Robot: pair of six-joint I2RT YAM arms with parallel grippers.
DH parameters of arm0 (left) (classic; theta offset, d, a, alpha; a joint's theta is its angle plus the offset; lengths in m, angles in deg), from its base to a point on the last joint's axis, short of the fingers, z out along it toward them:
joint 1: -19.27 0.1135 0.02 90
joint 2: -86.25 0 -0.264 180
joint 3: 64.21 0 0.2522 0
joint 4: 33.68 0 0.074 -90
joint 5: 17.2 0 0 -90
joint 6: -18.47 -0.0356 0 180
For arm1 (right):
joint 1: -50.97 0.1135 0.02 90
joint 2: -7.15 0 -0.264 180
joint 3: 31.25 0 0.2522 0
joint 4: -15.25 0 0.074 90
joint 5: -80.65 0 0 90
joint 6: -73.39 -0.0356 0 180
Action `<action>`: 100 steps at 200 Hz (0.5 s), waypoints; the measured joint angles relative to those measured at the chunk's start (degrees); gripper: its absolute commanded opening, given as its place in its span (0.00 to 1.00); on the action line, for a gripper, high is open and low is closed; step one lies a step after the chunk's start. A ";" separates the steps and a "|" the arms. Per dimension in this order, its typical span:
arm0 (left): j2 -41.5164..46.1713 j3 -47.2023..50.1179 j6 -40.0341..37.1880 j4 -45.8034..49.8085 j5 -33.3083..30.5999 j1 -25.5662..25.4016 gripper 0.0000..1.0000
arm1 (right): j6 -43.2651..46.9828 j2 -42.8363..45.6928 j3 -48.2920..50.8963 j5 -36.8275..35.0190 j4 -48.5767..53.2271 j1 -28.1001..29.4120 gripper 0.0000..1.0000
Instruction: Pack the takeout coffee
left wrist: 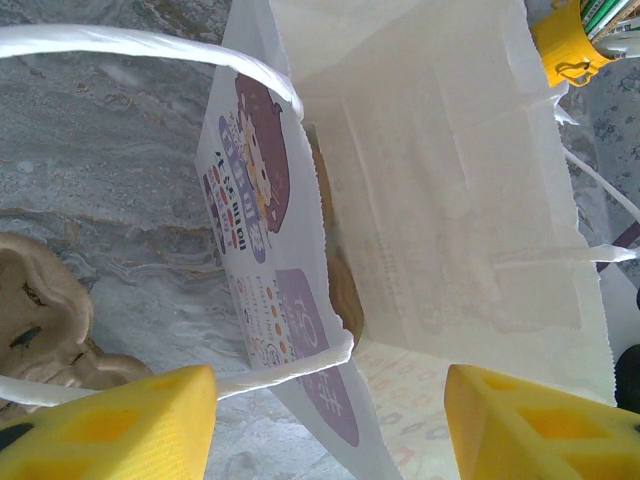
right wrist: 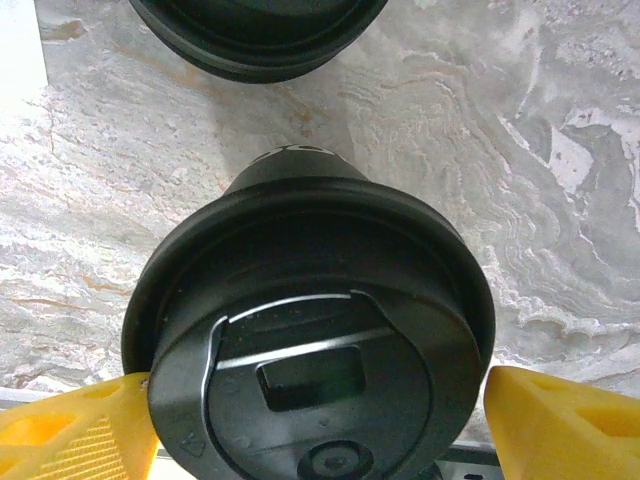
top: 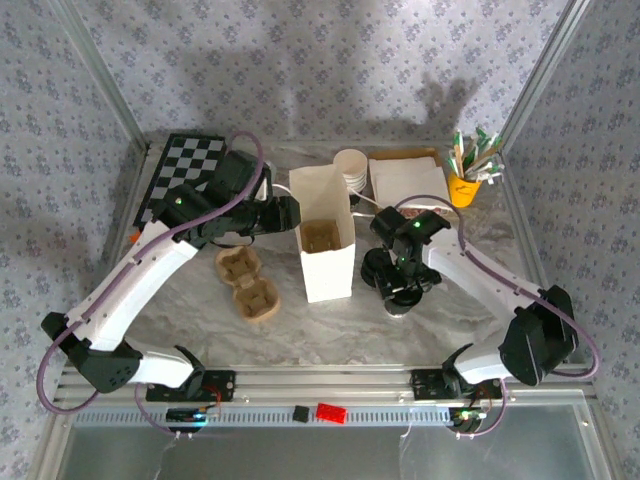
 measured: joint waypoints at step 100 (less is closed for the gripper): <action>0.00 0.00 -0.02 0.00 0.00 0.00 0.62 | -4.68 0.09 -0.11 -0.76 -0.11 -1.14 0.73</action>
